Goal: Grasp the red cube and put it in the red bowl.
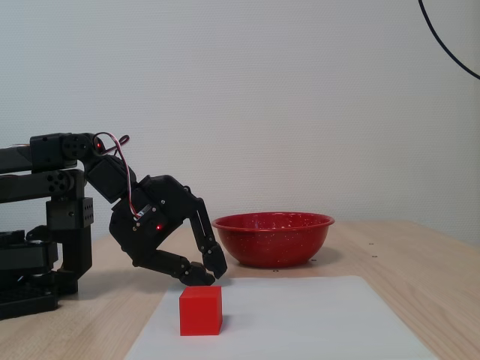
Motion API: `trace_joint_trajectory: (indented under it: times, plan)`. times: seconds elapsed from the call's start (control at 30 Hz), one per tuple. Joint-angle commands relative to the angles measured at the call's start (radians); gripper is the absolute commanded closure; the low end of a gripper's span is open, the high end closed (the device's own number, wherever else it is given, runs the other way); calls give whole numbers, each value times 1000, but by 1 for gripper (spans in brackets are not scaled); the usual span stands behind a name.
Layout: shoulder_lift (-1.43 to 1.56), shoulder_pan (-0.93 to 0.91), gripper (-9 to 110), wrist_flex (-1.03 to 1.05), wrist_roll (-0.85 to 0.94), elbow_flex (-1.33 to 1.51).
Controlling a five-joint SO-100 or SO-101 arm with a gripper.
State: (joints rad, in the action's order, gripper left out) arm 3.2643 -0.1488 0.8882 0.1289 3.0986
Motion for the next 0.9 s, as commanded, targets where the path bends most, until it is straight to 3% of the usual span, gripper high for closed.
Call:
trace_joint_trajectory:
  times: [0.0, 0.87]
  plan:
    - [11, -6, 101, 21, -5, 0]
    - [-52, 28, 101, 95, -28, -118]
